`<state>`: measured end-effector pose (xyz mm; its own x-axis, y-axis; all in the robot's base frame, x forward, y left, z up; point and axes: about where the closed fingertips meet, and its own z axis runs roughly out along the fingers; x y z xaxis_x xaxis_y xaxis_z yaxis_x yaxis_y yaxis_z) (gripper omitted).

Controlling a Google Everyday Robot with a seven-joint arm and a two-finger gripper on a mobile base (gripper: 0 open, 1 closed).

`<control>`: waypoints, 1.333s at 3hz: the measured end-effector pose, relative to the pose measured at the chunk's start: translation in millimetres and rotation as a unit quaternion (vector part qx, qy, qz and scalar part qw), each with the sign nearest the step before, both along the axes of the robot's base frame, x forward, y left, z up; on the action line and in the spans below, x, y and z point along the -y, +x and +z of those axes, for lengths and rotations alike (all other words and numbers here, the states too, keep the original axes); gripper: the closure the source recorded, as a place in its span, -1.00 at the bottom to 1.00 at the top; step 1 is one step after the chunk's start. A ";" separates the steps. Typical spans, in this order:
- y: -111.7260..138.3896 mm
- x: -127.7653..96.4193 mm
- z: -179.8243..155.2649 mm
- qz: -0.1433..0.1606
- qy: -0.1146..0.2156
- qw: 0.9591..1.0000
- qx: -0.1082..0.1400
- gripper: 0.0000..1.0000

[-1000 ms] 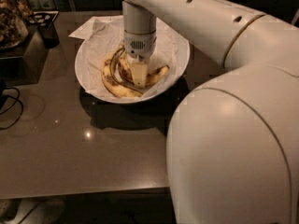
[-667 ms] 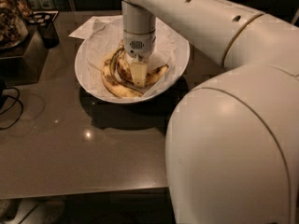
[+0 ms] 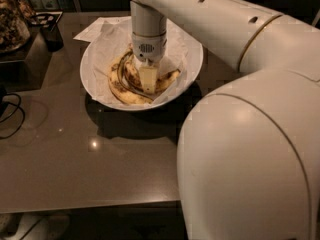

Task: Pick banana from white bowl

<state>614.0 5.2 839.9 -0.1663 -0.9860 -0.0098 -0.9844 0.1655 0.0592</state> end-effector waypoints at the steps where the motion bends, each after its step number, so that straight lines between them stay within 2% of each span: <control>1: -9.2 1.4 17.4 0.004 0.022 0.999 0.035 1.00; 4: -15.0 5.4 34.6 0.011 0.028 0.999 0.038 1.00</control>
Offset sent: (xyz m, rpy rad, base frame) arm -0.0253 -0.0118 0.0310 0.0466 -0.0676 0.0093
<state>598.9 -0.2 874.5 -0.1415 -0.9870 -0.0766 -0.9898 0.1424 -0.0073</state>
